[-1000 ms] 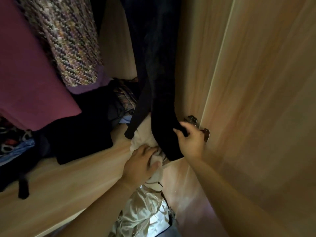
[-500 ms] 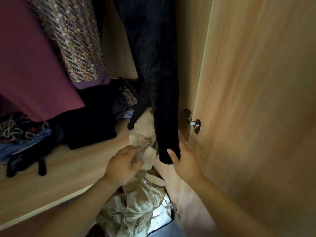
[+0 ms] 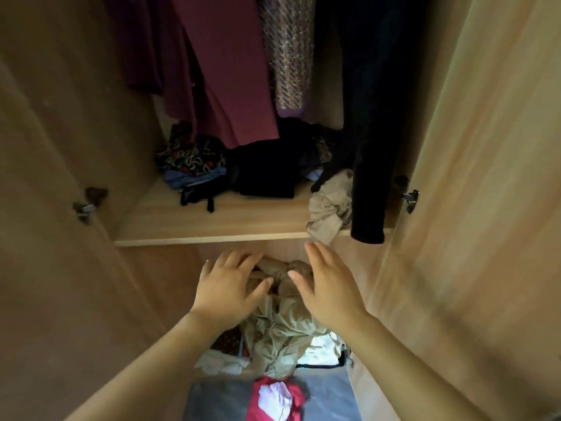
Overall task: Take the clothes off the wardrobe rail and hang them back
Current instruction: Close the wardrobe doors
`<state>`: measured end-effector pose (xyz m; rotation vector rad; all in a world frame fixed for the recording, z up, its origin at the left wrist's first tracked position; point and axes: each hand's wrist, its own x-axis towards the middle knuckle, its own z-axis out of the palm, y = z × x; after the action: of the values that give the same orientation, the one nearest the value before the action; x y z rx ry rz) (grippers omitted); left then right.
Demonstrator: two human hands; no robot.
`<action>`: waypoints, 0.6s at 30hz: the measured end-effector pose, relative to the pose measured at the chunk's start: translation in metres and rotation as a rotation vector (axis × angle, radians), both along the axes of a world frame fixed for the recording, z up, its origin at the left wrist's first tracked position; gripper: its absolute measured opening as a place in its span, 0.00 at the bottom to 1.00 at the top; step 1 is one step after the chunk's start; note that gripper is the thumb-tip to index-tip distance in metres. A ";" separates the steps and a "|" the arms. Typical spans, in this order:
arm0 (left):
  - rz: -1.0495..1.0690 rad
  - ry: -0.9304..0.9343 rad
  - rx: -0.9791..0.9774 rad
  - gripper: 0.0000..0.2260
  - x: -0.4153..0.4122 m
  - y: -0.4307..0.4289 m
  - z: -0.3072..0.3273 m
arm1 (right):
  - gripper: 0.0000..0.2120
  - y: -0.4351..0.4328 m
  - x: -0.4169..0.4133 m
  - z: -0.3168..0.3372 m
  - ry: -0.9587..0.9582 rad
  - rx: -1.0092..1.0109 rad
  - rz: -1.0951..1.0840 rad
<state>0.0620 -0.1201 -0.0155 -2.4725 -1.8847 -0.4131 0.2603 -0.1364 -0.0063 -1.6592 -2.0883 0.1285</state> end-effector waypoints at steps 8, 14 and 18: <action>0.364 0.034 0.100 0.31 -0.144 -0.120 0.034 | 0.41 -0.046 -0.157 0.025 -0.049 0.008 0.348; 0.550 0.040 0.197 0.28 -0.250 -0.215 0.053 | 0.31 -0.104 -0.283 0.046 0.032 0.026 0.568; 0.574 0.064 0.277 0.26 -0.312 -0.256 0.067 | 0.29 -0.136 -0.358 0.060 0.176 0.055 0.603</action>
<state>-0.2503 -0.3760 0.0510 -1.6587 -2.2058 -0.5164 -0.0977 -0.2725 0.0535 -0.9033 -2.3560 0.3875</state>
